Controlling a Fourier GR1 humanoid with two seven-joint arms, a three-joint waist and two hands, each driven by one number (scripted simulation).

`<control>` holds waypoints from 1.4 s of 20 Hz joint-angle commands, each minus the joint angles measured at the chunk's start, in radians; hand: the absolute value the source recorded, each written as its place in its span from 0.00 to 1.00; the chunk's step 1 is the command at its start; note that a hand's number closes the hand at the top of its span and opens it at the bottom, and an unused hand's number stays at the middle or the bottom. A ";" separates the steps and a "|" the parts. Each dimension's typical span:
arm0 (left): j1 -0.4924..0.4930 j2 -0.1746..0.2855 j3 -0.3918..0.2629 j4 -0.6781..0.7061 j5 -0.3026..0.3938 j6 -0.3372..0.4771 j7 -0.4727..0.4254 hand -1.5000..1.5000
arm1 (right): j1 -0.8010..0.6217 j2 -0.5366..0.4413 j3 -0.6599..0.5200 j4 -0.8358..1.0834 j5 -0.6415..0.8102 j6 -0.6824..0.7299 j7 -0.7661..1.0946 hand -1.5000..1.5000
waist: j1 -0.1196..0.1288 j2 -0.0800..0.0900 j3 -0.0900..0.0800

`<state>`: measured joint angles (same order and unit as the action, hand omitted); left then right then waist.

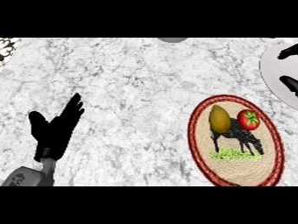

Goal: Pick the tomato from the placemat and place it in the plate

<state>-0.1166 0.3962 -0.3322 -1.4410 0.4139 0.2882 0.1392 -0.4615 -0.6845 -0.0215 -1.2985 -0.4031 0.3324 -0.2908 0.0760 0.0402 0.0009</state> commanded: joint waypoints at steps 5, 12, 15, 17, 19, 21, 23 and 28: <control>0.044 -0.074 -0.071 0.044 -0.029 0.003 -0.005 0.50 | -0.143 -0.013 -0.013 0.440 0.087 0.268 -0.343 0.00 | -0.004 -0.015 0.004; 0.028 -0.088 -0.068 0.056 -0.032 -0.001 0.002 0.50 | -0.235 -0.166 0.146 0.461 0.351 0.333 -0.417 0.00 | -0.003 -0.014 0.002; 0.033 -0.079 -0.062 0.038 -0.026 -0.016 0.004 0.50 | -0.239 -0.216 0.233 0.443 0.464 0.332 -0.468 0.00 | -0.013 -0.020 0.002; -0.004 -0.066 -0.023 0.055 -0.011 -0.010 0.039 0.50 | -0.261 -0.232 0.275 0.449 0.510 0.339 -0.507 0.00 | -0.024 -0.021 0.002; 0.047 -0.069 -0.030 0.081 -0.027 -0.025 -0.022 0.50 | -0.240 -0.200 0.333 0.422 0.571 0.281 -0.533 0.00 | -0.039 -0.028 0.000; 0.043 -0.105 -0.056 0.054 -0.043 0.007 0.004 0.50 | -0.279 -0.205 0.368 0.454 0.631 0.246 -0.546 0.00 | -0.035 -0.028 0.001; 0.103 -0.055 -0.025 0.008 -0.018 -0.027 0.008 0.50 | -0.304 -0.145 0.394 0.434 0.655 0.205 -0.475 0.00 | -0.042 -0.036 0.000; 0.089 -0.076 0.001 0.050 -0.035 -0.043 -0.009 0.50 | -0.300 -0.105 0.415 0.497 0.731 0.155 -0.532 0.00 | -0.060 -0.036 -0.001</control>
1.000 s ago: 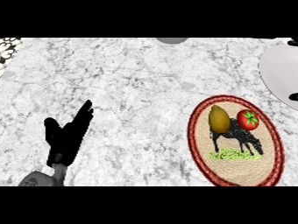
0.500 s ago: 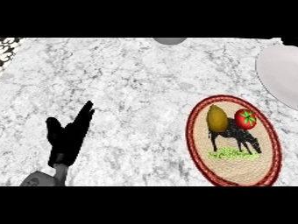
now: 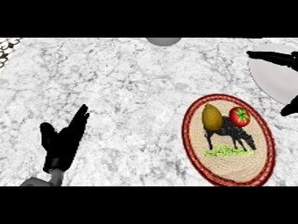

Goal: Pick the tomato from the placemat and place it in the plate

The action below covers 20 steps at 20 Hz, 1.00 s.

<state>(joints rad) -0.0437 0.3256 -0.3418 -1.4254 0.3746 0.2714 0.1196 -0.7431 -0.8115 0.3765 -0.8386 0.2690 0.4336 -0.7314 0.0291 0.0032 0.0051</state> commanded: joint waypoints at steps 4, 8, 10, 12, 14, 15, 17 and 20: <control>-0.011 -0.054 0.005 0.041 -0.029 0.006 0.048 0.50 | 0.032 0.042 0.019 -0.033 0.107 0.012 -0.028 0.00 | -0.028 -0.003 -0.005; -0.006 -0.030 0.043 0.036 -0.020 -0.034 0.038 0.50 | 0.056 0.131 0.061 0.003 0.166 -0.020 -0.003 0.00 | -0.024 -0.002 -0.005; -0.057 -0.046 0.056 0.057 -0.035 -0.013 0.075 0.50 | 0.043 0.141 0.061 0.041 0.195 -0.018 -0.031 0.00 | -0.024 -0.001 -0.005; 0.020 -0.055 0.043 0.038 -0.055 -0.026 0.015 0.50 | 0.061 0.118 0.049 0.022 0.200 0.024 -0.026 0.00 | -0.024 -0.003 -0.005; -0.003 -0.050 0.072 0.078 -0.036 -0.074 0.008 0.50 | 0.085 0.106 0.036 0.012 0.210 0.016 -0.071 0.00 | -0.027 -0.002 -0.005; 0.059 -0.044 0.050 -0.019 -0.053 -0.028 0.061 0.50 | 0.139 0.107 0.027 -0.086 0.189 0.018 -0.010 0.00 | -0.030 -0.006 -0.005; 0.073 -0.043 0.062 0.015 -0.056 -0.080 0.005 0.50 | 0.106 0.129 0.019 -0.045 0.223 0.015 -0.008 0.00 | -0.025 -0.004 -0.005; 0.036 -0.070 0.089 0.059 -0.058 -0.099 -0.006 0.50 | 0.111 0.155 0.003 -0.025 0.291 -0.057 0.003 0.00 | -0.023 -0.002 -0.005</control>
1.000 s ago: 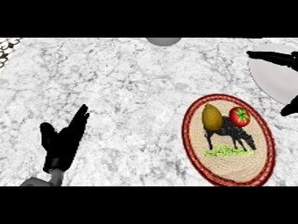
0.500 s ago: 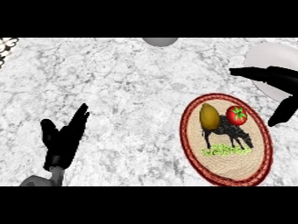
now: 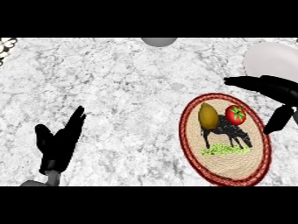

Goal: Pick the tomato from the placemat and place it in the plate

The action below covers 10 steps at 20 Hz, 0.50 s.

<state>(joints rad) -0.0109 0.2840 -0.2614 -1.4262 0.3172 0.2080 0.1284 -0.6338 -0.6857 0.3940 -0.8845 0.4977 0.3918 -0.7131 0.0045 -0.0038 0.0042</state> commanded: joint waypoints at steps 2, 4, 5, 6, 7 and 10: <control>0.036 -0.017 0.015 -0.033 -0.008 -0.002 0.046 0.50 | 0.040 0.023 -0.021 -0.050 0.086 -0.023 0.049 0.00 | -0.001 0.003 -0.004; 0.026 -0.019 0.000 -0.034 -0.027 -0.009 0.076 0.50 | 0.008 0.032 -0.036 0.073 0.131 -0.067 -0.035 0.00 | 0.005 0.005 -0.004; 0.034 -0.015 0.026 -0.040 -0.019 -0.017 0.055 0.50 | 0.016 0.080 -0.036 0.095 0.157 -0.116 -0.008 0.00 | 0.006 0.005 -0.004; 0.058 -0.005 0.036 -0.054 -0.019 -0.034 0.047 0.50 | 0.038 0.089 -0.035 0.003 0.159 -0.079 0.045 0.00 | 0.001 0.003 -0.004; 0.045 -0.039 0.027 0.015 -0.051 -0.022 0.009 0.50 | 0.026 0.078 -0.061 -0.004 0.152 -0.043 0.041 0.00 | -0.001 0.004 -0.004; 0.029 -0.041 0.046 0.019 -0.037 -0.052 0.028 0.50 | -0.007 0.133 -0.055 0.082 0.213 -0.069 0.037 0.00 | 0.004 0.005 -0.004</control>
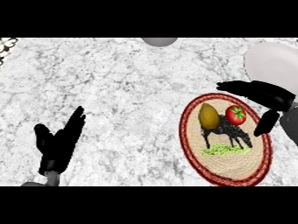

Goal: Pick the tomato from the placemat and place it in the plate

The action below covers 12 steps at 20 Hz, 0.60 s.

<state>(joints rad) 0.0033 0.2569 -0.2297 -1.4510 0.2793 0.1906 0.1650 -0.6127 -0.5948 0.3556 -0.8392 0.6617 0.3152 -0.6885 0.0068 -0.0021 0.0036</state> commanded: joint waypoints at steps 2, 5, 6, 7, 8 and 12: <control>-0.024 -0.013 0.026 0.061 -0.015 -0.041 0.008 0.50 | -0.066 0.066 -0.029 0.084 0.071 0.020 -0.004 0.00 | 0.003 0.004 -0.003; 0.050 -0.011 0.016 0.015 -0.018 -0.061 -0.016 0.50 | -0.034 0.101 -0.003 0.056 0.118 0.002 0.026 0.00 | 0.003 0.003 -0.004; -0.042 -0.071 0.004 0.086 -0.047 -0.017 0.013 0.50 | -0.018 0.073 -0.027 0.063 0.118 0.001 -0.009 0.00 | -0.003 0.003 -0.004; -0.002 -0.047 0.038 0.100 -0.027 -0.054 -0.041 0.50 | -0.036 0.109 -0.025 0.135 0.148 -0.057 -0.020 0.00 | 0.003 0.005 -0.003; 0.016 -0.042 0.018 0.038 -0.042 -0.045 0.000 0.50 | -0.066 0.083 -0.029 0.169 0.161 -0.029 -0.068 0.00 | 0.006 0.005 -0.003; 0.011 -0.022 0.051 0.004 -0.014 -0.053 0.052 0.50 | -0.065 0.108 0.018 0.172 0.232 -0.119 -0.132 1.00 | 0.008 0.005 -0.003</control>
<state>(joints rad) 0.0056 0.2234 -0.1990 -1.4517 0.2462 0.1605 0.1708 -0.6474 -0.5078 0.3657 -0.7227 0.8434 0.2405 -0.7581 0.0114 -0.0023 0.0045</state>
